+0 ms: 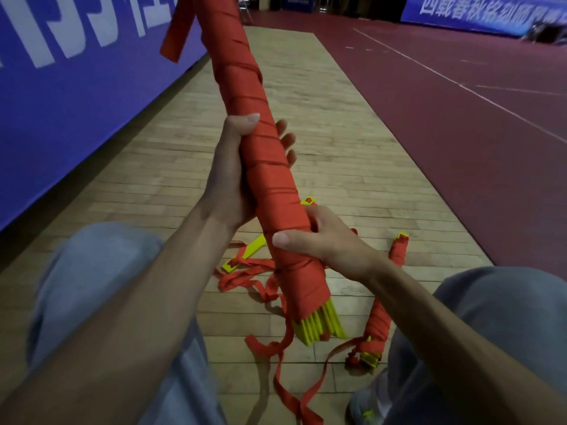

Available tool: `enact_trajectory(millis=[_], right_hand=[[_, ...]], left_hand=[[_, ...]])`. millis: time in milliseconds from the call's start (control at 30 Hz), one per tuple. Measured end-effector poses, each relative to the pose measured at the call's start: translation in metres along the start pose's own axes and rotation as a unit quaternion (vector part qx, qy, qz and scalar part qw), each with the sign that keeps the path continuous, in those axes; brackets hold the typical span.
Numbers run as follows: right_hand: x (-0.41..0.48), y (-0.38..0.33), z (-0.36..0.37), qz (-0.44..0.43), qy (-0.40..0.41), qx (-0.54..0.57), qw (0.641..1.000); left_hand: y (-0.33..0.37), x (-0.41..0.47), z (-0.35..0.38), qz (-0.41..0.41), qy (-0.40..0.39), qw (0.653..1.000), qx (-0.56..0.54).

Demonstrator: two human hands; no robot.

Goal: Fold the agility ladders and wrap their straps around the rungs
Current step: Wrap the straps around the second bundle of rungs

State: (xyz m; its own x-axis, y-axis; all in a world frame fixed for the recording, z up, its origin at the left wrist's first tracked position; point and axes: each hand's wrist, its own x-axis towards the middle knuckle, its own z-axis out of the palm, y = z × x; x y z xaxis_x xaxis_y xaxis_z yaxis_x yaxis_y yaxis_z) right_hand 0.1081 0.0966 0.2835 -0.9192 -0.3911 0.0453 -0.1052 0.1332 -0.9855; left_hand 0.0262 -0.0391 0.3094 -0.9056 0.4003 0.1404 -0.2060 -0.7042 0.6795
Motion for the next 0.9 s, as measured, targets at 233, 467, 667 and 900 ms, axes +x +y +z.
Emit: enact_trajectory(millis=[233, 467, 667, 900], right_hand=[[0.009, 0.039, 0.004, 0.076, 0.215, -0.422, 0.878], [0.005, 0.033, -0.001, -0.04, 0.201, -0.493, 0.845], [0.004, 0.013, -0.009, 0.036, 0.008, -0.132, 0.991], [-0.006, 0.001, -0.008, 0.007, 0.041, -0.061, 0.997]], left_hand=[[-0.027, 0.007, -0.004, 0.042, 0.21, 0.927, 0.308], [-0.02, 0.005, -0.008, 0.027, 0.246, 0.952, 0.182], [-0.003, 0.002, -0.008, -0.044, 0.05, 0.997, 0.048], [-0.008, 0.001, -0.005, -0.001, -0.145, 0.985, -0.096]])
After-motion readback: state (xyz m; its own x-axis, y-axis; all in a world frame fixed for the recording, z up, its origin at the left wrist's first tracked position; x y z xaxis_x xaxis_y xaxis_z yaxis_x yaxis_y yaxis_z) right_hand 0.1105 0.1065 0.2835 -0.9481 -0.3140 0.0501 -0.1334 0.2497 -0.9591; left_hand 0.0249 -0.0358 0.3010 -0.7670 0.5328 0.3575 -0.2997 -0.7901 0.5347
